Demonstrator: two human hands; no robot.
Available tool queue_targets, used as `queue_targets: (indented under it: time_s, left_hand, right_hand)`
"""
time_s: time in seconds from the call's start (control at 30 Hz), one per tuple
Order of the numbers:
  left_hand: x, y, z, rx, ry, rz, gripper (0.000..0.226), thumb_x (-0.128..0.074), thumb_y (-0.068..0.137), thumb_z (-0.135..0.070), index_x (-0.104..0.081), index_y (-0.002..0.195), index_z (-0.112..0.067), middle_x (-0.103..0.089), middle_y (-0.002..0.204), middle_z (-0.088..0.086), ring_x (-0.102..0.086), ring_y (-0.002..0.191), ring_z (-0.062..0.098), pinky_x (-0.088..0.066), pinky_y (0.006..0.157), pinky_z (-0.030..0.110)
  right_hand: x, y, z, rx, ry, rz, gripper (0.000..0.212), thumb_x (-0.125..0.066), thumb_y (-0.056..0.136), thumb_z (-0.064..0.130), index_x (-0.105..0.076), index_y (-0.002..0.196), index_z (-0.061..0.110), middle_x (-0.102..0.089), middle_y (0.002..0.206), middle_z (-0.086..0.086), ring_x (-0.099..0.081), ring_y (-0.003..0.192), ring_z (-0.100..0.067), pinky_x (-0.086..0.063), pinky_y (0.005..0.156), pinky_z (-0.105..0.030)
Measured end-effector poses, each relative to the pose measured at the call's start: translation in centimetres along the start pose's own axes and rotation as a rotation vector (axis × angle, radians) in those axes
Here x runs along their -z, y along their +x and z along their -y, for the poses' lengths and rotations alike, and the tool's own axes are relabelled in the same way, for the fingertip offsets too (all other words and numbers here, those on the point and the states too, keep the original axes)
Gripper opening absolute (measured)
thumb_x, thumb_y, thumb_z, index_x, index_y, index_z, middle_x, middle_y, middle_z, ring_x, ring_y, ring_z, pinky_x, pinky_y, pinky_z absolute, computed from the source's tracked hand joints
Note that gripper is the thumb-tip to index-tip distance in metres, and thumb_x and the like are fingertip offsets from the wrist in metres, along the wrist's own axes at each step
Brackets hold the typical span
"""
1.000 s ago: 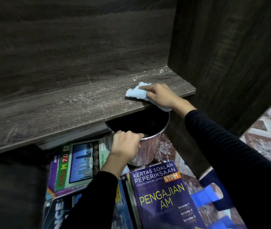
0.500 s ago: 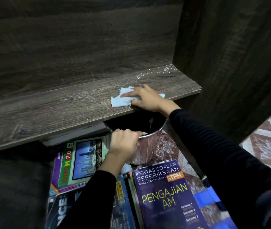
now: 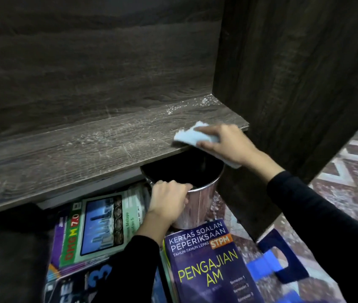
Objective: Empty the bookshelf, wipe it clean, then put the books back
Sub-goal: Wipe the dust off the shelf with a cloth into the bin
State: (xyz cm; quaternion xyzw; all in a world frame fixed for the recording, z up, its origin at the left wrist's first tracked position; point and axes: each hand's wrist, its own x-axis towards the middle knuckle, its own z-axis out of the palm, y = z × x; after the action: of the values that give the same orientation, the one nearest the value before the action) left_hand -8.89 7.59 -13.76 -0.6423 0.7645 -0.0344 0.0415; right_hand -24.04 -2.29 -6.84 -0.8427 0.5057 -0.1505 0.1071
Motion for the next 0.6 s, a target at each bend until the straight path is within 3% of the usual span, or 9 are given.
queue_targets:
  time_s: [0.13, 0.33, 0.47, 0.6]
  left_hand:
    - [-0.1, 1.3, -0.9, -0.014, -0.036, -0.065, 0.024, -0.049, 0.094, -0.026, -0.056, 0.118, -0.027, -0.068, 0.106, 0.006, -0.062, 0.103, 0.027, -0.041, 0.081, 0.029]
    - [-0.3, 2.8, -1.3, 0.019, -0.108, -0.035, 0.019, -0.052, 0.093, -0.022, -0.057, 0.111, -0.025, -0.069, 0.101, 0.003, -0.064, 0.095, 0.025, -0.039, 0.080, 0.028]
    - [-0.7, 3.5, -0.8, 0.018, -0.143, -0.047, 0.030, -0.088, 0.050, -0.029, -0.071, 0.075, -0.027, -0.063, 0.054, 0.001, -0.060, 0.047, 0.018, -0.040, 0.051, 0.021]
    - [-2.1, 3.6, -0.6, 0.061, -0.122, 0.014, 0.016, -0.049, 0.093, -0.026, -0.057, 0.107, -0.022, -0.068, 0.101, 0.005, -0.064, 0.094, 0.027, -0.031, 0.070, 0.027]
  right_hand:
    - [1.0, 3.6, -2.6, -0.232, -0.045, -0.202, 0.039, -0.050, 0.095, 0.036, -0.053, 0.133, 0.026, -0.058, 0.127, -0.018, -0.051, 0.118, -0.038, -0.041, 0.093, -0.039]
    - [-1.9, 9.2, -5.6, -0.474, -0.172, -0.234, 0.040, -0.037, 0.097, 0.010, -0.042, 0.136, 0.009, -0.053, 0.126, -0.023, -0.043, 0.119, -0.038, -0.041, 0.087, -0.043]
    - [-3.3, 12.6, -6.0, -0.478, -0.224, -0.276, 0.044, -0.036, 0.096, 0.006, -0.035, 0.140, 0.001, -0.050, 0.130, -0.024, -0.041, 0.123, -0.039, -0.039, 0.093, -0.043]
    - [-4.2, 15.6, -5.8, -0.477, -0.224, -0.302, 0.042, -0.039, 0.095, 0.006, -0.038, 0.136, -0.002, -0.048, 0.133, -0.023, -0.040, 0.124, -0.039, -0.038, 0.096, -0.042]
